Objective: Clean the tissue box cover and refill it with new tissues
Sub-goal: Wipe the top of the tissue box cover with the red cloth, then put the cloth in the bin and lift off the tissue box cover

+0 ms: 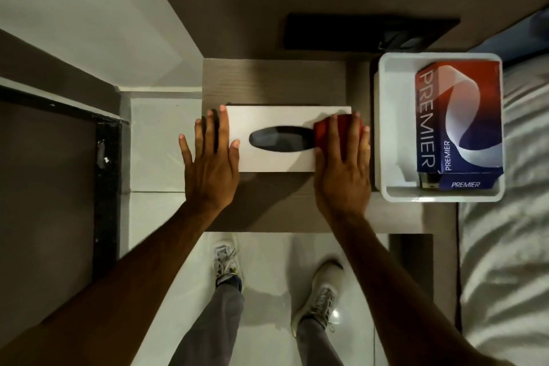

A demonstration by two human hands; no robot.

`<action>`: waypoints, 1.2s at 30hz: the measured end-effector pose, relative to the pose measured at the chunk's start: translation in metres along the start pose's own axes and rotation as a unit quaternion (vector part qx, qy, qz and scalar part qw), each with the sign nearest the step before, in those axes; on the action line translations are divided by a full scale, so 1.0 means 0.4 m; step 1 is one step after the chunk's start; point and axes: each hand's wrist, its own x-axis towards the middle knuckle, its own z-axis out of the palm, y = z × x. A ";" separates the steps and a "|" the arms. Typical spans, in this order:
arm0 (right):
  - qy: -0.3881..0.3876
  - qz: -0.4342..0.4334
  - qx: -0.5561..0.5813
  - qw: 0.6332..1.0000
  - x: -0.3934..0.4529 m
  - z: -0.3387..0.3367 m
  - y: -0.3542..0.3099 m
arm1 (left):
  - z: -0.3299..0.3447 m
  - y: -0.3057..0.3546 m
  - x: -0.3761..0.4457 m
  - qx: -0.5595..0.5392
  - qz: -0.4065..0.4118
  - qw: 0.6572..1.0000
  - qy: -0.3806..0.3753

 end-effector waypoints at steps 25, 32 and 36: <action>0.003 0.111 0.116 0.987 0.026 -0.133 0.288 | 0.004 0.123 -0.027 -0.145 -0.094 0.980 0.098; -0.016 0.080 0.045 0.996 0.041 -0.102 0.329 | 0.027 0.117 -0.007 -0.290 -0.184 0.934 0.095; 0.055 0.015 0.053 0.997 0.000 -0.162 0.301 | 0.011 0.124 -0.010 -0.274 -0.213 0.935 0.075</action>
